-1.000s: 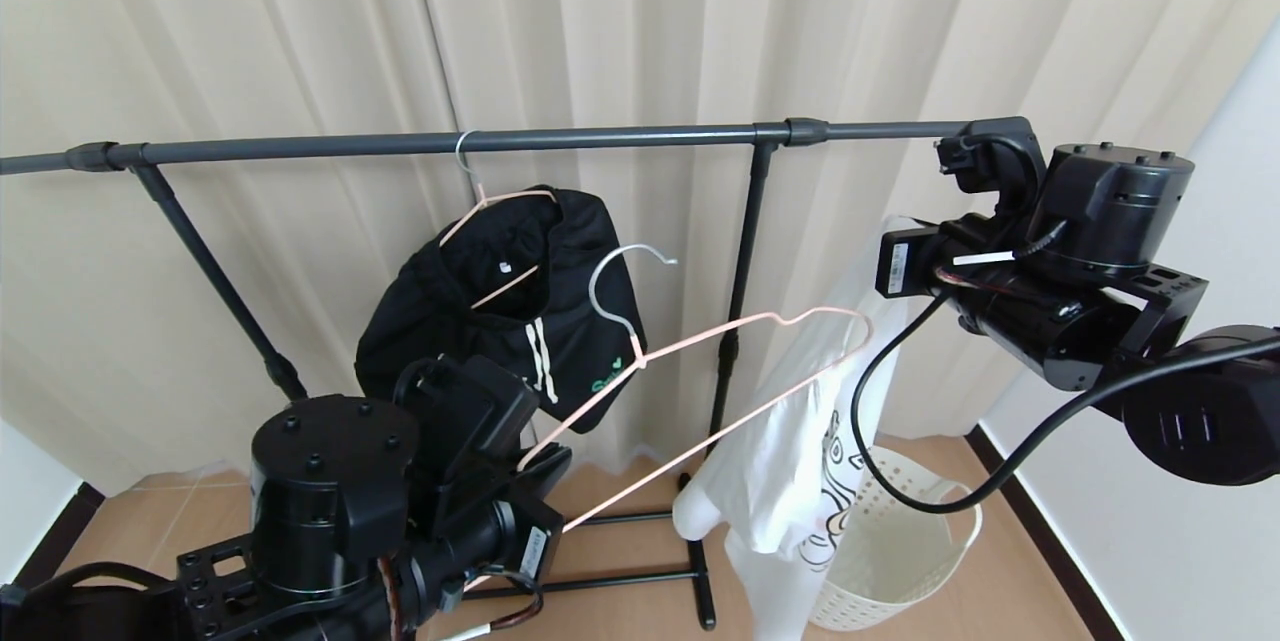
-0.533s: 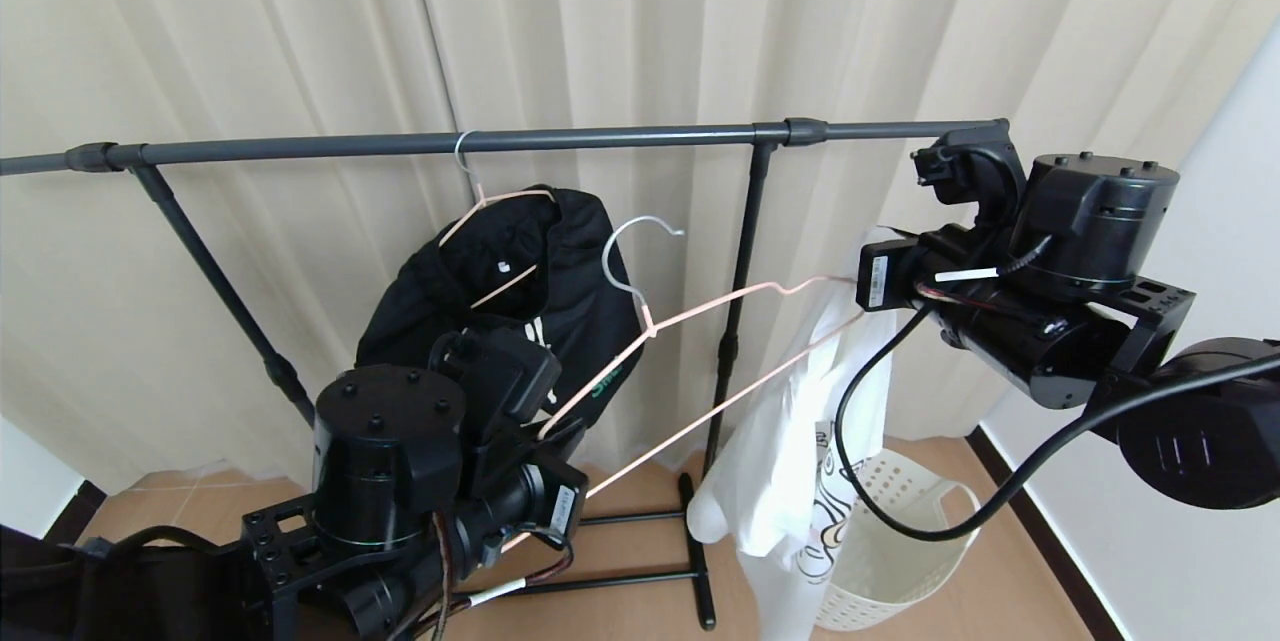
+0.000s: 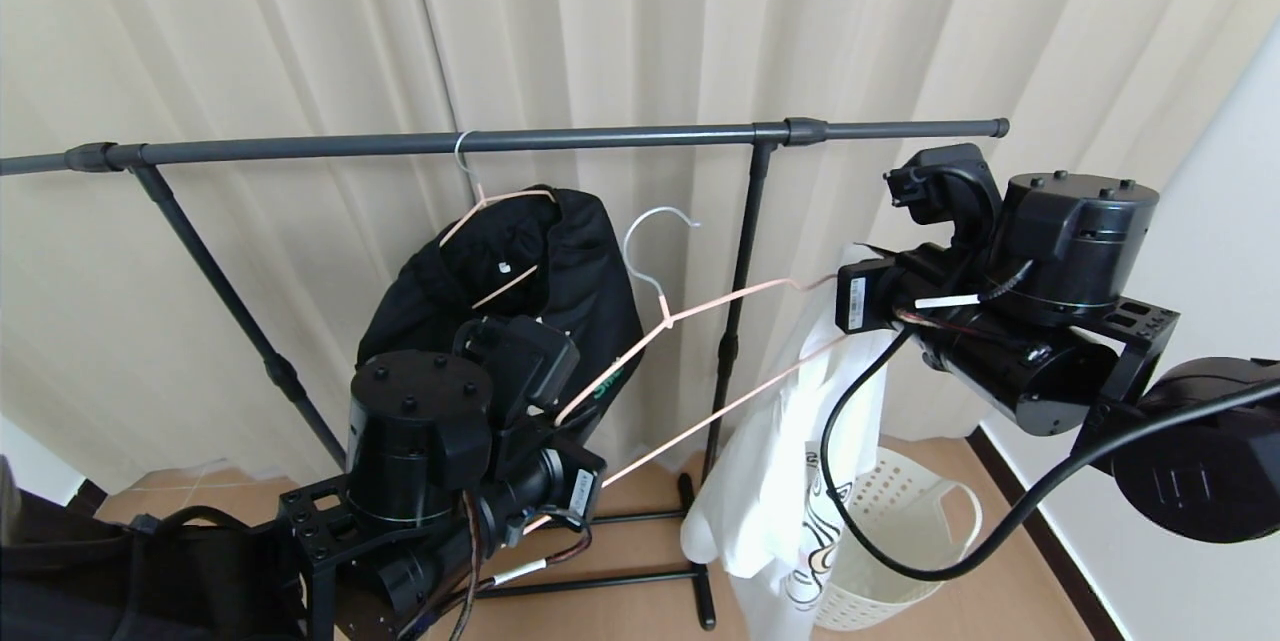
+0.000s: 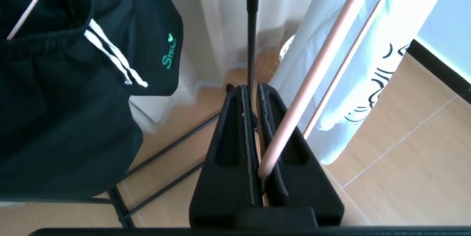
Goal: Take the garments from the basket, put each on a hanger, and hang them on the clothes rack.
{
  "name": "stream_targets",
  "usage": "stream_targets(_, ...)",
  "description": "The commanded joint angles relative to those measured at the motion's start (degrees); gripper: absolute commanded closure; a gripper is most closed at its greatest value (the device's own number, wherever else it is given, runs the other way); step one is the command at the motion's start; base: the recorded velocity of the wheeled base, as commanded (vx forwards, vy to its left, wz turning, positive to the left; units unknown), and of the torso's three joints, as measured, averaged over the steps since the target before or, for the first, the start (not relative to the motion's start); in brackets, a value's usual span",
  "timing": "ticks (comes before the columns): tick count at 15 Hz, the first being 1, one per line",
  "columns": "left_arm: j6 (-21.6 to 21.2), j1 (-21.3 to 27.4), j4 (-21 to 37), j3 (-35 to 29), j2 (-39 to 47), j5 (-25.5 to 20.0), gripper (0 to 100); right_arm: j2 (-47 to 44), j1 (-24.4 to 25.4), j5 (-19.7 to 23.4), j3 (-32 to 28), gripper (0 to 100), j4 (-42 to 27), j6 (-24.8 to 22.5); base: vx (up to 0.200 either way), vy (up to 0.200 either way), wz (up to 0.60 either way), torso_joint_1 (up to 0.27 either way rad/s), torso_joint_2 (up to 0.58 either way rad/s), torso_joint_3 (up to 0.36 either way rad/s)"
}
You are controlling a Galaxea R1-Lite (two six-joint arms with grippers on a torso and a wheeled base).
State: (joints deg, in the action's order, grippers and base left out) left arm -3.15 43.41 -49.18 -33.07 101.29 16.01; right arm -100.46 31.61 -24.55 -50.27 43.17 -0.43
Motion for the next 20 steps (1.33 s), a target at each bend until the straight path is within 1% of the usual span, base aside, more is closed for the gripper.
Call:
stream_targets(1,-0.02,0.1,-0.04,-0.06,0.13,-0.01,100,0.09,1.0,-0.06,0.09,100,-0.01,-0.01,0.0,0.0,0.0,0.0,0.0,0.0)
stream_targets(2,-0.02,0.1,-0.04,0.03,0.13,-0.01,100,0.18,1.52,-1.11,0.26,100,0.08,-0.01,0.0,0.0,0.0,0.0,0.0,0.0)
stream_targets(6,-0.02,0.36,-0.04,0.11,0.05,-0.01,100,0.18,3.9,-1.46,1.58,100,3.77,-0.36,0.0,0.0,0.0,0.0,0.0,0.0)
stream_targets(12,-0.02,0.8,-0.04,0.11,-0.13,-0.1,100,1.5,7.76,-3.05,1.41,100,3.85,-0.28,0.0,0.0,0.0,0.0,0.0,0.0)
stream_targets(20,0.07,1.15,-0.04,0.2,-0.13,-0.01,100,2.55,11.28,-3.4,1.58,100,3.85,-0.01,0.0,0.0,0.0,0.0,0.0,0.0)
